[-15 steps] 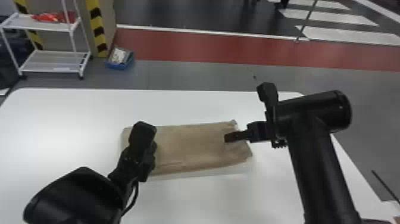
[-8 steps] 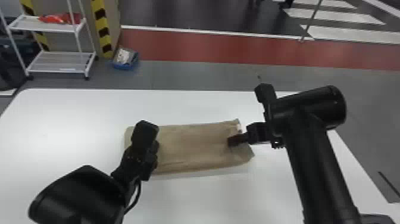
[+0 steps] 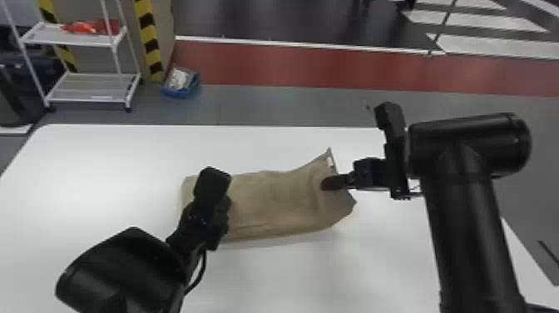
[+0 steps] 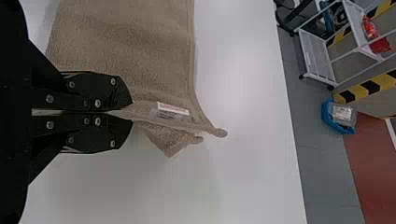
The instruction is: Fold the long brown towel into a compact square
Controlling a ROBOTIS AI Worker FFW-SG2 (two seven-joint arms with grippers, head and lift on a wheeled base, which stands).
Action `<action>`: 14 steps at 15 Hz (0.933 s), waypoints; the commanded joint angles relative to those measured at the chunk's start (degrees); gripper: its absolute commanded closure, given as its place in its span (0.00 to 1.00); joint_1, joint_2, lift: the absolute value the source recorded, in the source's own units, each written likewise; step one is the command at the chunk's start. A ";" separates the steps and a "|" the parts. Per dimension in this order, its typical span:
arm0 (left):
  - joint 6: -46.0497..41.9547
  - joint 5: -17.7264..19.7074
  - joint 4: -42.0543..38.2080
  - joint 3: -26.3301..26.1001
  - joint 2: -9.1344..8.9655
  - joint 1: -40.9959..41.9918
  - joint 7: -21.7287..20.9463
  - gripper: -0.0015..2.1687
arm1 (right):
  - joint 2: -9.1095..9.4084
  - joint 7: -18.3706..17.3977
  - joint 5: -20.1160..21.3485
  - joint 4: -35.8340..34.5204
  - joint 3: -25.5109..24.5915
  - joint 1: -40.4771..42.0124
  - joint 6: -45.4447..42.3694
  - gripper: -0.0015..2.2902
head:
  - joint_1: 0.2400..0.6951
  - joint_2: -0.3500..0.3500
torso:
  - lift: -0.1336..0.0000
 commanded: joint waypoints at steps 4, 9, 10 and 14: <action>1.24 0.10 -0.09 -2.40 -0.98 -0.27 -0.04 0.98 | 2.11 0.23 -5.11 -5.20 -2.50 -0.12 1.65 0.66 | 1.00 0.33 | 0.07; 3.52 0.63 -4.31 -2.31 -0.80 0.26 -0.04 0.98 | 3.25 -0.21 -5.90 -5.02 -4.17 -0.47 1.65 0.66 | 1.00 0.32 | 0.07; 4.23 0.98 -6.15 -1.08 -0.80 0.79 -0.21 0.98 | 3.08 -0.30 -6.34 -4.76 -4.43 -0.74 1.65 0.66 | 1.00 0.31 | 0.07; 8.27 1.33 -10.46 3.32 1.05 2.72 -1.88 0.98 | 2.64 -0.30 -6.69 -1.59 -6.37 -2.85 1.65 0.66 | 1.00 0.33 | 0.07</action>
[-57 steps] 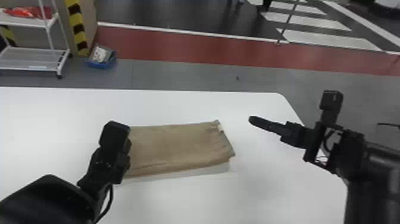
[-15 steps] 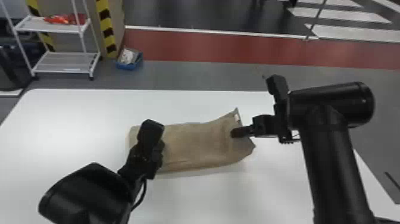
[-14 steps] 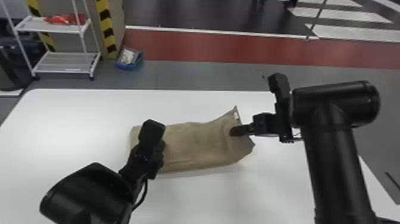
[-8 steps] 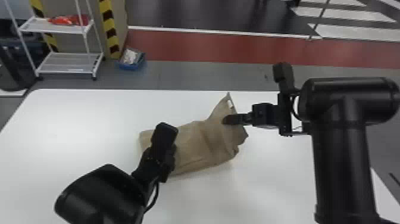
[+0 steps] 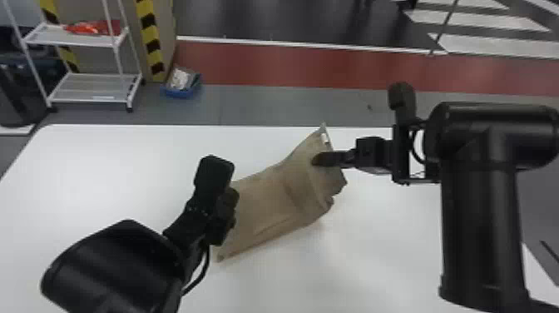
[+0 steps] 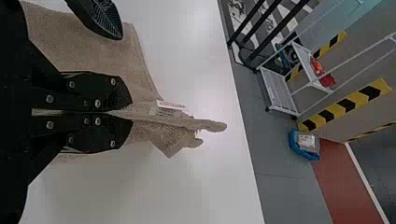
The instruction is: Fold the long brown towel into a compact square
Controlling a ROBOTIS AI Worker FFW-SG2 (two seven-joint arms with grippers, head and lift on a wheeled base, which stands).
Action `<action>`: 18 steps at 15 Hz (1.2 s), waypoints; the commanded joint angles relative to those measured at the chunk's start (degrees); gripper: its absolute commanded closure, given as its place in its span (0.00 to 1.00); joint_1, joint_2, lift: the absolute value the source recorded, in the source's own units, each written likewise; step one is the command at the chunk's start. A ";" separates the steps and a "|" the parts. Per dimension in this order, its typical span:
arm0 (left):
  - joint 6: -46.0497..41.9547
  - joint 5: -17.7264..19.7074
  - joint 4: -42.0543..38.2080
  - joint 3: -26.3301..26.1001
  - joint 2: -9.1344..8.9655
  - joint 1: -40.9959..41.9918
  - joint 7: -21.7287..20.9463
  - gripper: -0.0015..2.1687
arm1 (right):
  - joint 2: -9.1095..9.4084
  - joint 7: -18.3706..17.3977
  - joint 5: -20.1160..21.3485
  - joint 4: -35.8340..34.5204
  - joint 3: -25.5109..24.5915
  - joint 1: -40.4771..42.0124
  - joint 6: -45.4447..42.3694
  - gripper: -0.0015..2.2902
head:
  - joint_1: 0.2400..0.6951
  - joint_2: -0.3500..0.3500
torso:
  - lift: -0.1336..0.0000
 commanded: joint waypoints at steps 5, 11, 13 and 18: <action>0.83 -0.41 -0.66 1.93 4.30 3.27 -1.20 0.98 | -0.34 -0.09 0.01 2.78 -0.88 -2.75 0.12 0.66 | 1.00 0.38 | 0.07; 0.30 -0.76 2.60 -0.35 1.75 1.07 -1.73 0.98 | 0.71 -0.26 -1.93 2.96 0.71 -2.92 0.12 0.66 | 1.00 0.39 | 0.07; -0.05 -0.76 3.56 -0.70 0.96 0.19 -1.73 0.98 | 1.21 -0.17 -2.89 2.87 1.32 -2.66 0.12 0.66 | 1.00 0.40 | 0.07; -1.63 -0.85 6.64 -1.58 0.25 -1.39 -1.38 0.98 | 1.21 0.09 -2.80 1.55 6.42 -0.11 0.12 0.66 | 1.00 0.42 | 0.07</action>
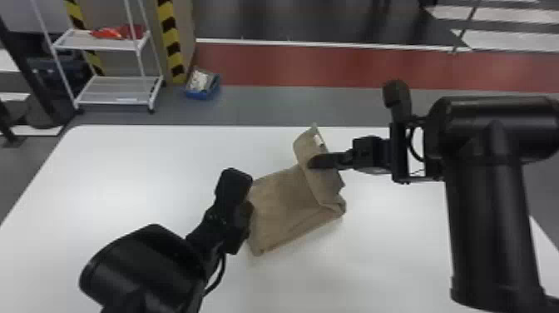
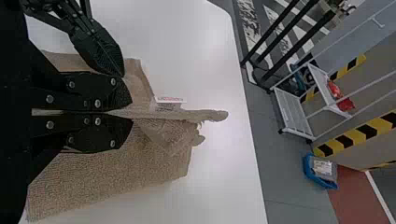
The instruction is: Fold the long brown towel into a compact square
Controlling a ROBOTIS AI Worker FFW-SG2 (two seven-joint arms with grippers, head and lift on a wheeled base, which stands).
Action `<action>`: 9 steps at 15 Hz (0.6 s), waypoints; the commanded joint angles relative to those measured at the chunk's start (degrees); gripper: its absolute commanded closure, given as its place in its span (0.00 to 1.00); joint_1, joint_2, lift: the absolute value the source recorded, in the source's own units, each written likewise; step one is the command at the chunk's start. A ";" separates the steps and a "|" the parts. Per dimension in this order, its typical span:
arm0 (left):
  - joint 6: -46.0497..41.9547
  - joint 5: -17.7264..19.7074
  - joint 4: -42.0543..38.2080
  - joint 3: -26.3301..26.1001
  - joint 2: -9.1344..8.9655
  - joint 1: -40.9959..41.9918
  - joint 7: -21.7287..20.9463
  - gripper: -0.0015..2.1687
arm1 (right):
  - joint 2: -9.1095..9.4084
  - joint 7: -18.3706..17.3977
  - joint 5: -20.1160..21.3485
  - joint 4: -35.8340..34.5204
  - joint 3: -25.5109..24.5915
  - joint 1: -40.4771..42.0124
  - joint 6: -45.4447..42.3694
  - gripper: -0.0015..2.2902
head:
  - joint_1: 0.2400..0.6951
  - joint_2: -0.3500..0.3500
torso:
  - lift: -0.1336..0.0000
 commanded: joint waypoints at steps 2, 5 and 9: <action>-0.74 0.05 0.90 -0.13 -0.25 -0.49 0.27 0.98 | 0.05 0.07 0.17 -0.28 2.68 1.12 0.12 0.66 | 1.00 0.43 | 0.07; -1.26 0.05 1.16 -0.57 -0.60 -0.49 0.27 0.98 | 0.05 -0.02 0.52 -0.28 4.35 1.56 0.12 0.66 | 1.00 0.45 | 0.07; -1.26 0.05 1.43 -1.19 -0.87 -0.49 0.44 0.98 | 0.05 -0.37 0.44 -0.19 5.31 2.08 0.12 0.66 | 1.00 0.45 | 0.07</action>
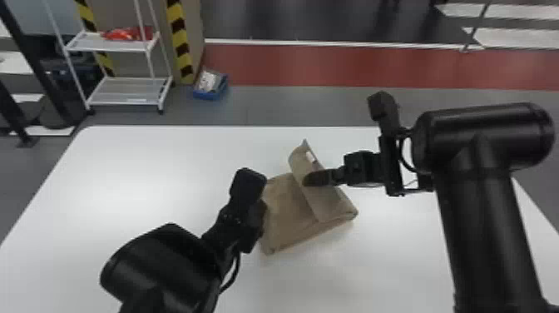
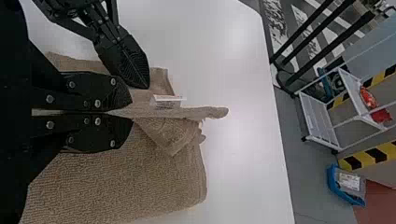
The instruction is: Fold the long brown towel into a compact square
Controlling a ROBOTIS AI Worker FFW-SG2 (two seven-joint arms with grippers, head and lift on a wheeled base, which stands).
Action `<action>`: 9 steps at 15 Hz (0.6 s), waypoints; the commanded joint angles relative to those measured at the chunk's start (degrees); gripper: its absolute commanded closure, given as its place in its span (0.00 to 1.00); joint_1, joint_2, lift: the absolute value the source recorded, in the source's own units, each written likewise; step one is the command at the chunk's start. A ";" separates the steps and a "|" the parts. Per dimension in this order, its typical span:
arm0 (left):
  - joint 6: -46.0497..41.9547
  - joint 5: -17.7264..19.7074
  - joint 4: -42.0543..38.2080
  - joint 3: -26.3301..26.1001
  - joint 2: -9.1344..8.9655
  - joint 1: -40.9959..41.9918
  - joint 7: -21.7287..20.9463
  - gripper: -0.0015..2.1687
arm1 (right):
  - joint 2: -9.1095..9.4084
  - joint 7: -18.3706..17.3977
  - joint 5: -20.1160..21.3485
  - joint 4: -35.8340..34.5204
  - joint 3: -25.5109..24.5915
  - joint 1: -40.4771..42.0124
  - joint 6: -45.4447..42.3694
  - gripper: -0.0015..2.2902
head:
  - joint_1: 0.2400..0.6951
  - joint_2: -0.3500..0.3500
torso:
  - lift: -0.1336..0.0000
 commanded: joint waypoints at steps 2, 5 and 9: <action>-0.18 0.00 0.16 -0.60 -0.14 0.01 0.10 0.98 | 0.05 -0.07 -0.31 -0.07 0.40 0.37 0.12 0.66 | 1.00 0.45 | 0.07; -0.18 0.00 0.33 -1.12 -0.58 0.01 0.28 0.98 | 0.05 -0.07 -0.66 -0.51 0.31 0.37 0.12 0.66 | 1.00 0.44 | 0.07; -0.18 0.00 0.51 -1.48 -0.67 0.01 0.37 0.98 | 0.05 -0.07 -2.07 -1.74 0.13 0.46 0.12 0.66 | 1.00 0.43 | 0.07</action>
